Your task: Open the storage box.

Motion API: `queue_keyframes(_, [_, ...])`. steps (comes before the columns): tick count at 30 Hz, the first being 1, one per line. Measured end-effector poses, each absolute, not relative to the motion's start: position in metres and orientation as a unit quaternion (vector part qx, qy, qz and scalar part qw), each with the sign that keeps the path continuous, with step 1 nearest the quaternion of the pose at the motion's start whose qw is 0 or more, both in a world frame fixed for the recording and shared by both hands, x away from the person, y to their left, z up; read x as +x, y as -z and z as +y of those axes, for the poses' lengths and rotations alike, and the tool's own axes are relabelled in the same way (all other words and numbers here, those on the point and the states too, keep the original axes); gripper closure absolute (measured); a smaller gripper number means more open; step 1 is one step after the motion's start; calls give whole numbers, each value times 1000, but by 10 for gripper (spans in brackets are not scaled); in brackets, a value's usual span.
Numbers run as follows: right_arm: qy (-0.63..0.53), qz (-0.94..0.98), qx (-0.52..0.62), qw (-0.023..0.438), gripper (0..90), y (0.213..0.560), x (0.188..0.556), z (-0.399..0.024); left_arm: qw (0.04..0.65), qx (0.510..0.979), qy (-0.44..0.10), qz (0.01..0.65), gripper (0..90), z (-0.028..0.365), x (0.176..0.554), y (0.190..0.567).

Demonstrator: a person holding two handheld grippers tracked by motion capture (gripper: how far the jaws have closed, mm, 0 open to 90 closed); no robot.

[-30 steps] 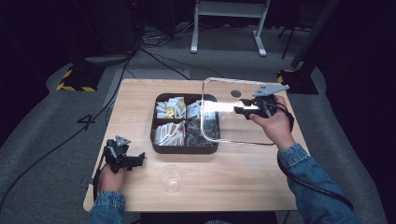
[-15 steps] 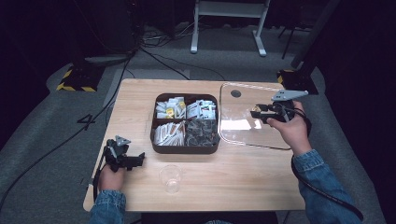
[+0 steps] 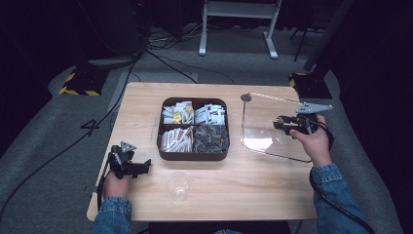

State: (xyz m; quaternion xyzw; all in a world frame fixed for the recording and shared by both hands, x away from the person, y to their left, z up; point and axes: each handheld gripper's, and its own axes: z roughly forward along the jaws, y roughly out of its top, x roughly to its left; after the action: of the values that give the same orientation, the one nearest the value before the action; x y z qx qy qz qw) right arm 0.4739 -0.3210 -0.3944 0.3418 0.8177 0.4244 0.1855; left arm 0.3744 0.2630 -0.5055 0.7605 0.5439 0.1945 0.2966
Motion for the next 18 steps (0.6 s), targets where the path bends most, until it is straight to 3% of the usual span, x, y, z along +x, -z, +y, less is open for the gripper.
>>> queue_keyframes(18, [-392,821,375,177,588,433,486,-337,297,762,-195,541,0,263,375,506])
